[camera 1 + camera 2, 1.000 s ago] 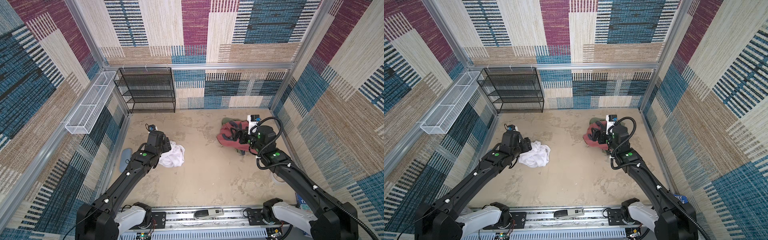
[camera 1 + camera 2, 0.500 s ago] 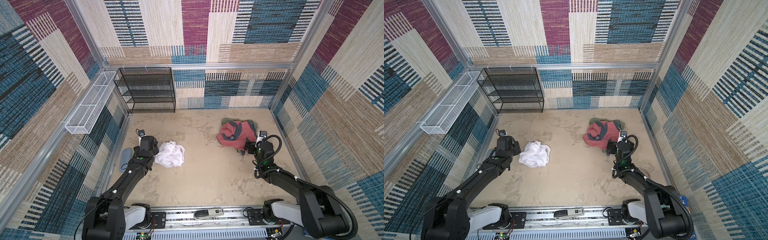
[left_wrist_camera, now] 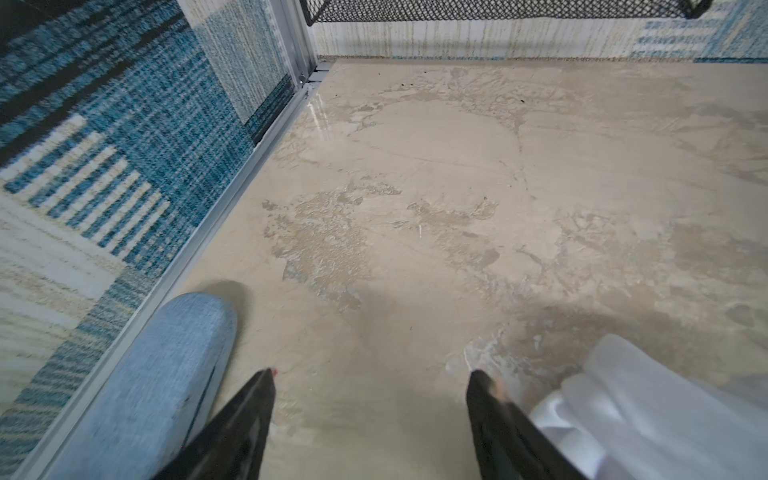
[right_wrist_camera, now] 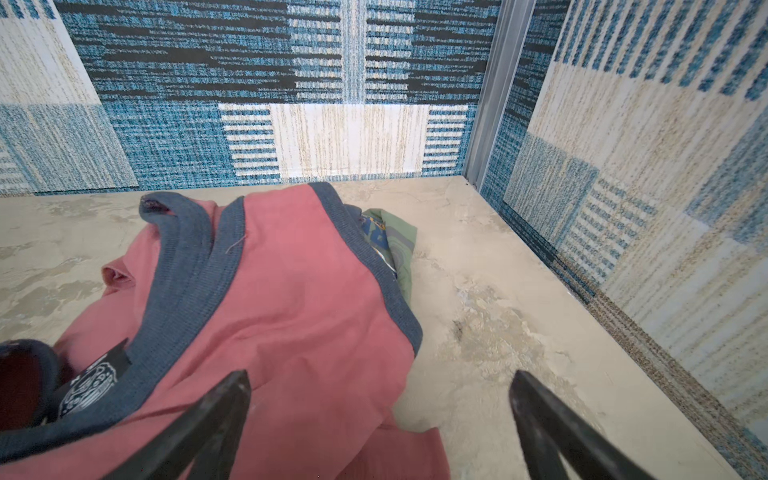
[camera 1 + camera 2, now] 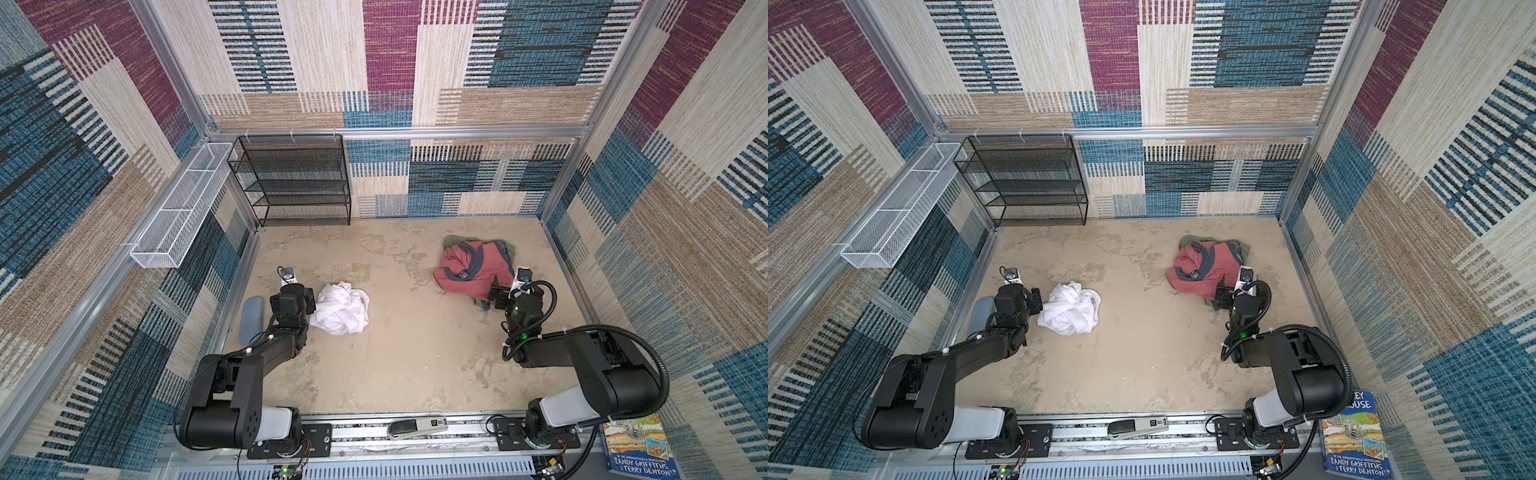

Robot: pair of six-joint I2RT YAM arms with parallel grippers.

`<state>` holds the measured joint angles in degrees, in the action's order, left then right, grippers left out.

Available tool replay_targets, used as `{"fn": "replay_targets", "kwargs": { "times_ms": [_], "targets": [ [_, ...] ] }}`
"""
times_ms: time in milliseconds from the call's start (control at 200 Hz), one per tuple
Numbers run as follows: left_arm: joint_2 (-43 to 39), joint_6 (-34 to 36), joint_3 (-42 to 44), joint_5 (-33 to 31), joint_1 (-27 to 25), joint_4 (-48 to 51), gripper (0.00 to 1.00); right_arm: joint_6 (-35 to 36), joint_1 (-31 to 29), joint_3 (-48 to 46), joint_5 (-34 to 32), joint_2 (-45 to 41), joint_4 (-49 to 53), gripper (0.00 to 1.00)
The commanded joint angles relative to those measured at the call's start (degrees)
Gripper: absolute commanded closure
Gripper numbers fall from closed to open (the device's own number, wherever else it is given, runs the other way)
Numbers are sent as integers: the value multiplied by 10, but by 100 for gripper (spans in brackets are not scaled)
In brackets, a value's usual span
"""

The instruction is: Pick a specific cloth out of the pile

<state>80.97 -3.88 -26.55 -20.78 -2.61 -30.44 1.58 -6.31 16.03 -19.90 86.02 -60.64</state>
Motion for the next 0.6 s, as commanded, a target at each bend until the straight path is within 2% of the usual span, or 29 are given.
{"fn": "replay_targets", "kwargs": {
  "times_ms": [0,75,150,250,346,386,596],
  "targets": [
    [30,31,8,68,9,-106,25,1,10,7,26,3,-43,0],
    [57,37,8,88,12,-135,26,-6,22,4,50,1,-45,0],
    [50,27,5,105,21,-111,26,-17,42,-8,88,-3,-59,0],
    [70,32,22,123,26,-164,25,-20,50,-19,116,-5,-74,0],
    [70,31,21,126,26,-160,25,-12,55,-39,151,13,-123,0],
    [70,31,20,127,26,-159,24,-11,56,-44,153,24,-145,0],
    [71,31,20,127,27,-160,24,-11,58,-43,155,17,-131,0]
  ]
}}
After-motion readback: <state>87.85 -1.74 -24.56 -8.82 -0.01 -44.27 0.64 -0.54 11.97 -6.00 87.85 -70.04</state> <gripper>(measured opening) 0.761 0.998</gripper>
